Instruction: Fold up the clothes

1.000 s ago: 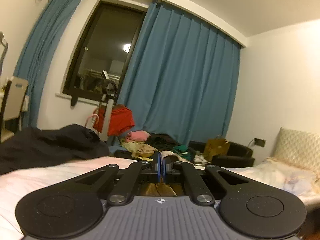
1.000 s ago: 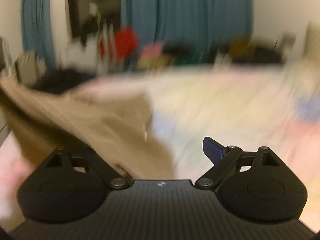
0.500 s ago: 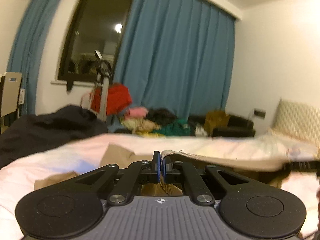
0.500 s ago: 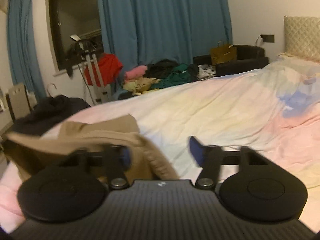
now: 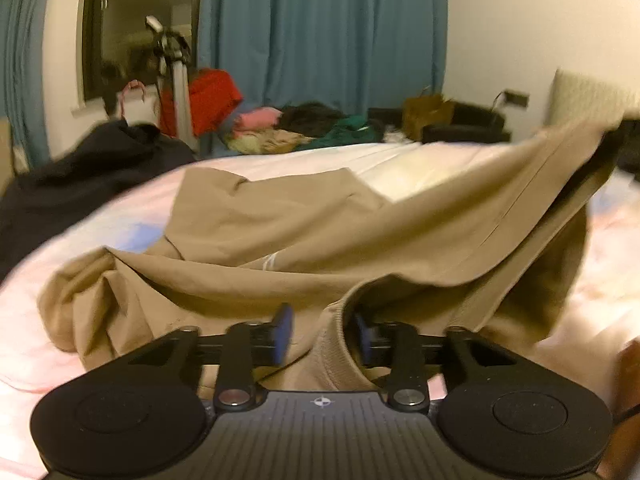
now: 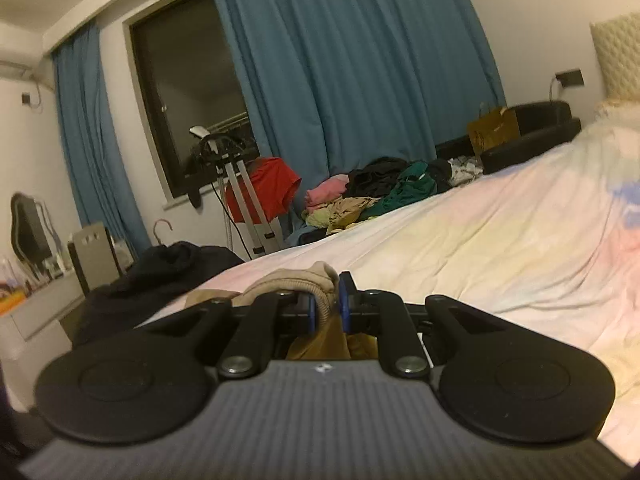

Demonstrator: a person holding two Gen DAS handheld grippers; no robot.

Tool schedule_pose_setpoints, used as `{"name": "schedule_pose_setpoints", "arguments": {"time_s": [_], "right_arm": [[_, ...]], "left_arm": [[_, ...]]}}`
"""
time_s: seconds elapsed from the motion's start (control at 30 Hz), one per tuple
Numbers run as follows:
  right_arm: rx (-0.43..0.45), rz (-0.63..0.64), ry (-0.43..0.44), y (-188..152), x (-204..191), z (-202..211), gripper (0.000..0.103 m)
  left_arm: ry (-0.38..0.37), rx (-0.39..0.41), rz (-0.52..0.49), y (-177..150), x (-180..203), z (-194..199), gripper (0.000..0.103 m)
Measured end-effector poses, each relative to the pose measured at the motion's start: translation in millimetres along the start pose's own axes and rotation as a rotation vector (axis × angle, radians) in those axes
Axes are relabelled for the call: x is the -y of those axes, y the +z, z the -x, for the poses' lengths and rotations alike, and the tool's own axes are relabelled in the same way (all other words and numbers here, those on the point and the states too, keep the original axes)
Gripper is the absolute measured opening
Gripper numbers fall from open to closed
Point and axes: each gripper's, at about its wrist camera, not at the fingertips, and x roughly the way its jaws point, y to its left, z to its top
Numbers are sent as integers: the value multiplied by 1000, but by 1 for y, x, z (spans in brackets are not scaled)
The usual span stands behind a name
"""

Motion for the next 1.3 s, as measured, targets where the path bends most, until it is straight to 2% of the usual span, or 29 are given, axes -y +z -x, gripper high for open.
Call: {"name": "schedule_pose_setpoints", "arguments": {"time_s": [0.13, 0.17, 0.23, 0.3, 0.37, 0.4, 0.47, 0.53, 0.6, 0.63, 0.73, 0.87, 0.97, 1.1, 1.2, 1.3], "right_arm": [[-35, 25, -67, -6, 3, -9, 16], [-46, 35, -87, -7, 4, -12, 17], [-67, 56, -127, -11, 4, -17, 29], [-88, 76, -167, -14, 5, -23, 70], [-109, 96, -207, -18, 6, -28, 91], [-137, 116, -227, -20, 5, -33, 89], [-283, 191, -246, -31, -1, -49, 89], [-390, 221, -240, -40, -5, -60, 89], [-429, 232, -256, -40, -8, -62, 89], [-415, 222, -264, -32, -10, -59, 89], [-280, 147, -255, 20, -15, -33, 89], [-63, 107, -141, 119, -48, 15, 89], [68, 149, -88, 187, -84, 50, 89], [205, 200, -48, 270, -124, 103, 89], [290, 233, -29, 320, -149, 140, 89], [348, 260, -20, 357, -167, 165, 89]], "left_arm": [[174, -33, -171, -12, 24, -24, 46], [219, -31, -173, -14, 24, -27, 46], [268, 3, -112, -13, 14, -22, 46], [320, 79, -21, -7, -2, -9, 47], [368, 158, 87, 0, -19, 8, 48], [385, 191, 139, 3, -28, 17, 50], [424, 259, 213, 10, -38, 35, 50], [484, 336, 157, 18, -28, 50, 53], [511, 375, 122, 29, -18, 63, 55], [510, 380, 122, 37, -15, 69, 55], [515, 411, 163, 66, -13, 97, 55], [524, 516, 223, 126, -24, 151, 55], [499, 591, 274, 182, -39, 201, 57], [478, 663, 290, 251, -48, 273, 58], [443, 693, 295, 299, -54, 328, 61], [422, 710, 297, 335, -59, 363, 63]]}}
